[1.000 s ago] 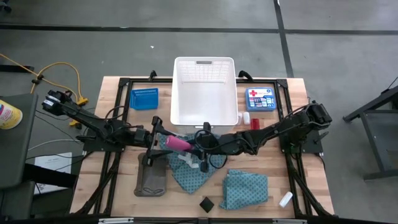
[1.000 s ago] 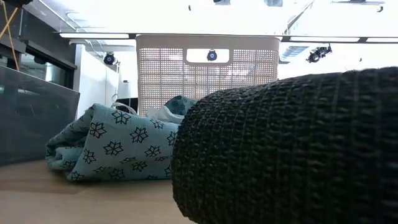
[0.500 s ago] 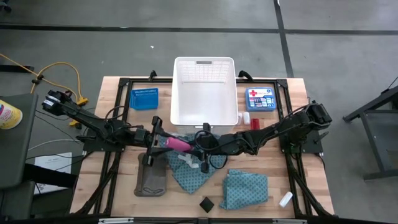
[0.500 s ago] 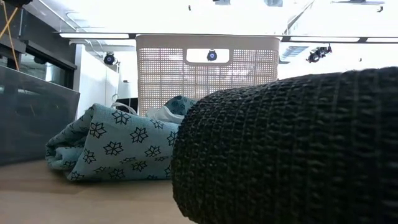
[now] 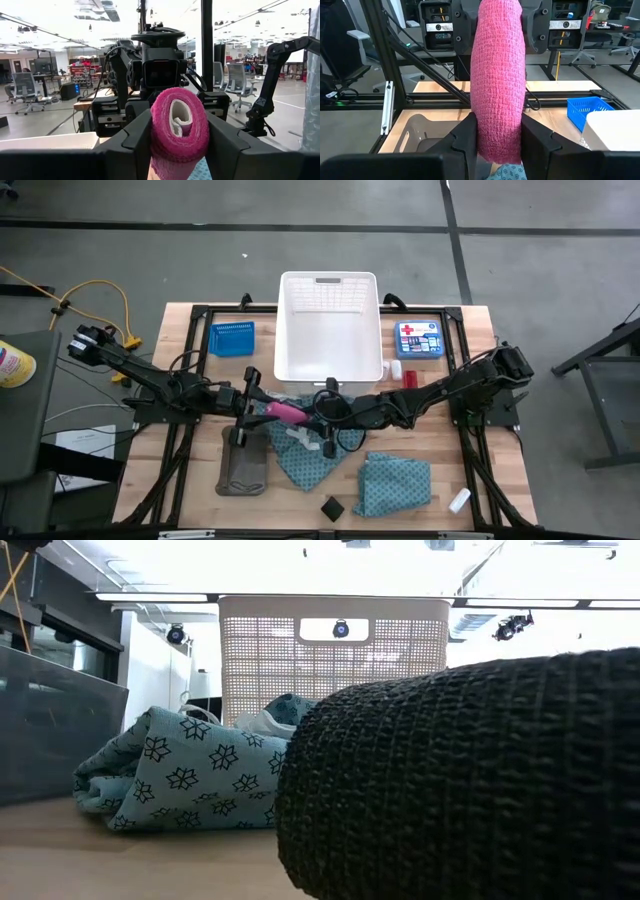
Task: Pick & place medical supplies in basket/bin
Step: Put the pink bandage into the black bin
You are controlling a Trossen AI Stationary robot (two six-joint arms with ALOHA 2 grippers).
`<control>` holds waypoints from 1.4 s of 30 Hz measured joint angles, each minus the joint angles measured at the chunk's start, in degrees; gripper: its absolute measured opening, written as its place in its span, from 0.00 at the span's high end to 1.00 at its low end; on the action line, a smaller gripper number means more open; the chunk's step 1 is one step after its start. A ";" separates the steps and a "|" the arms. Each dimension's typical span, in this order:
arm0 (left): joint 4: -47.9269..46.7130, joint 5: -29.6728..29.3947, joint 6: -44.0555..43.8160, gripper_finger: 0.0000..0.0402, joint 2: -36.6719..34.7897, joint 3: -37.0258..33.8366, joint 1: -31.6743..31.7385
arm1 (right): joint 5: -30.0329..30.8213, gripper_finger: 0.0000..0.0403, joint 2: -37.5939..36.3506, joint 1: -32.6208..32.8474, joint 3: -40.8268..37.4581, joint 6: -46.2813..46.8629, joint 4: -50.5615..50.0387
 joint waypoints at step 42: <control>-0.02 -0.11 -0.27 0.66 0.00 0.00 -0.33 | -3.73 0.55 0.02 4.24 0.00 12.10 -14.14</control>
